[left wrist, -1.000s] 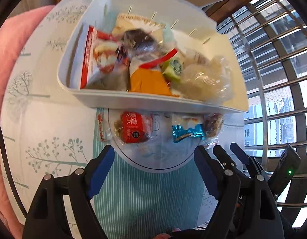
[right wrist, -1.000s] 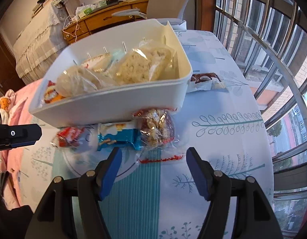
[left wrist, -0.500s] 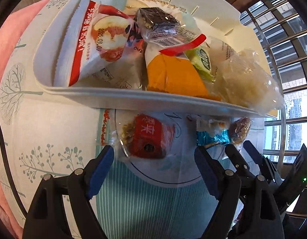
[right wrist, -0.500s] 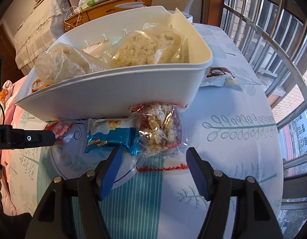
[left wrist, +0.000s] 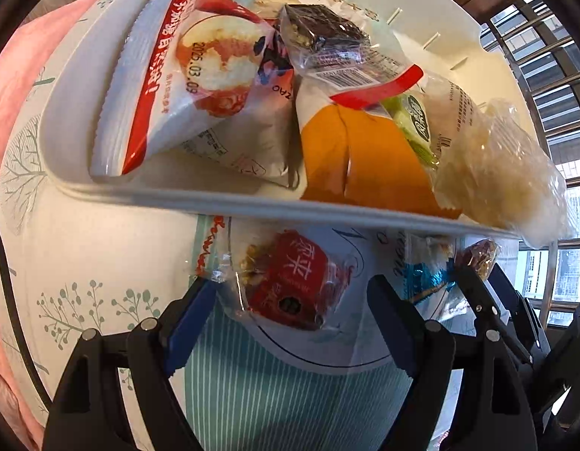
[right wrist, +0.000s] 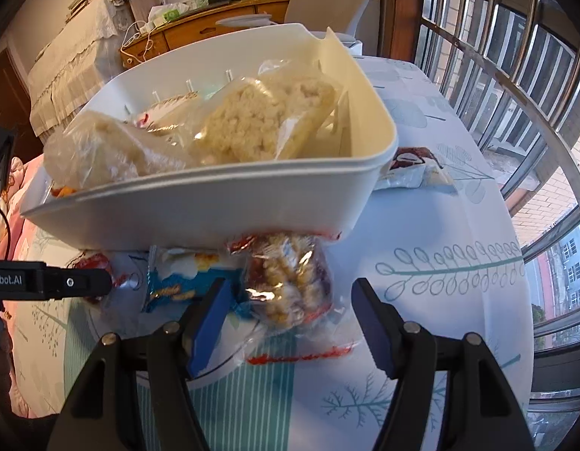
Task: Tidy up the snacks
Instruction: 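Move the left gripper to the red round packet while the right gripper approaches the clear nut-brittle bag, then grasp the red round packet with the left gripper while the right gripper grasps the nut-brittle bag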
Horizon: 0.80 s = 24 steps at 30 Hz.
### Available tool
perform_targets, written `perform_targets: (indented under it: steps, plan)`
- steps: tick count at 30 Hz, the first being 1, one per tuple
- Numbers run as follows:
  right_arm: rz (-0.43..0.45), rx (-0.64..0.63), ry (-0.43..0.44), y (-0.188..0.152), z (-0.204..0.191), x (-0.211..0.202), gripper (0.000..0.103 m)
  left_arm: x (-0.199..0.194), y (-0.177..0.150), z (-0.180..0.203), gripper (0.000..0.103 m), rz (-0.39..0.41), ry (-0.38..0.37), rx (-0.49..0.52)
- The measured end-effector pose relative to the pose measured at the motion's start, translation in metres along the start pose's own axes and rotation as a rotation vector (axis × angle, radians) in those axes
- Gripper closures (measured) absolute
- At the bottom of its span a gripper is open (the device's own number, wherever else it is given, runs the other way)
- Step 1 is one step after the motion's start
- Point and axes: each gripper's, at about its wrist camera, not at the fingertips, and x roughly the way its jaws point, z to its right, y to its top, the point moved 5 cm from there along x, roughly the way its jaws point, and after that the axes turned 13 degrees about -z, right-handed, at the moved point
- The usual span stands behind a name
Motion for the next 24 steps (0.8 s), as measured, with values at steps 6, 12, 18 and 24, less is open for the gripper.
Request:
perform_targets:
  steps: [6, 12, 18, 24]
  plan:
    - [-0.009, -0.015, 0.001, 0.01, 0.002, 0.008, 0.043, -0.002, 0.01, 0.001, 0.029, -0.005, 0.022, 0.011]
    - [-0.008, -0.036, 0.011, 0.011, 0.0, 0.007, 0.046, -0.003, 0.018, 0.003, 0.038, 0.0, 0.043, 0.019]
    - [-0.024, -0.075, 0.036, 0.011, -0.005, 0.006, 0.052, -0.005, 0.019, 0.01, 0.052, 0.005, 0.02, 0.039]
    - [-0.048, -0.081, 0.067, 0.005, -0.009, 0.003, 0.054, -0.01, 0.013, 0.017, 0.056, 0.018, 0.02, 0.045]
